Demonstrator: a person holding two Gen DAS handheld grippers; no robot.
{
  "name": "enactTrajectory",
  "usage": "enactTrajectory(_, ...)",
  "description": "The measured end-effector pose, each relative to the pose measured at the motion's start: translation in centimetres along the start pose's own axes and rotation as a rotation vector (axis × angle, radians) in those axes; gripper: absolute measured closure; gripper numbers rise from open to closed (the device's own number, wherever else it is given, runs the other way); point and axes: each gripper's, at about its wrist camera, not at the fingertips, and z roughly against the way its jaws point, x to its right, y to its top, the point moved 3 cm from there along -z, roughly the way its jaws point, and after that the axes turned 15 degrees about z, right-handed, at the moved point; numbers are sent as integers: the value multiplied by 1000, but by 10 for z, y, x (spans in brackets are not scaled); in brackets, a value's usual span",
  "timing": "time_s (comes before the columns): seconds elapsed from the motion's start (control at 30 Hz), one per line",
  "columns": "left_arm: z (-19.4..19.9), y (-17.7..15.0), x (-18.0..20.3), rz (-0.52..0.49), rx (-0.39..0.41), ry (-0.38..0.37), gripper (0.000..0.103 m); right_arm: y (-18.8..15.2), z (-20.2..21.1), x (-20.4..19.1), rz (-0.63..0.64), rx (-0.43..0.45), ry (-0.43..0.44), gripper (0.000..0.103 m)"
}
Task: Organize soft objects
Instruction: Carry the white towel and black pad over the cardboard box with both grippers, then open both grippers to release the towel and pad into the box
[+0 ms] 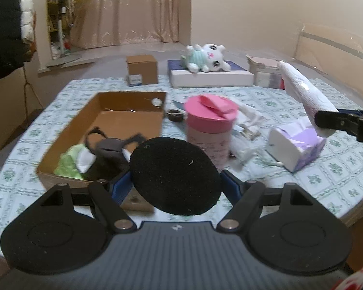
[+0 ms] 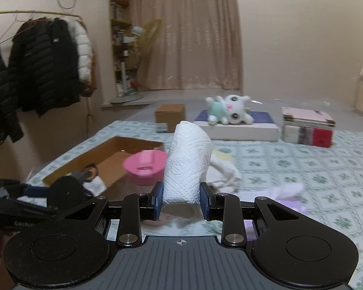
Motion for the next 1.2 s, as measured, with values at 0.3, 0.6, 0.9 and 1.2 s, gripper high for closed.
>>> enactTrajectory(0.3, 2, 23, -57, -4, 6, 51, 27, 20, -28, -47, 83, 15, 113, 71)
enactTrajectory(0.6, -8, 40, -107, 17, -20, 45, 27, 28, -76, -102, 131, -5, 234, 71)
enactTrajectory(0.9, -33, 58, -142, -6, -43, 64, 27, 23, -149, -145, 121, -93, 327, 71)
enactTrajectory(1.2, -69, 70, -156, -44, -83, 40, 26, 15, -219, -154, 125, -180, 308, 71)
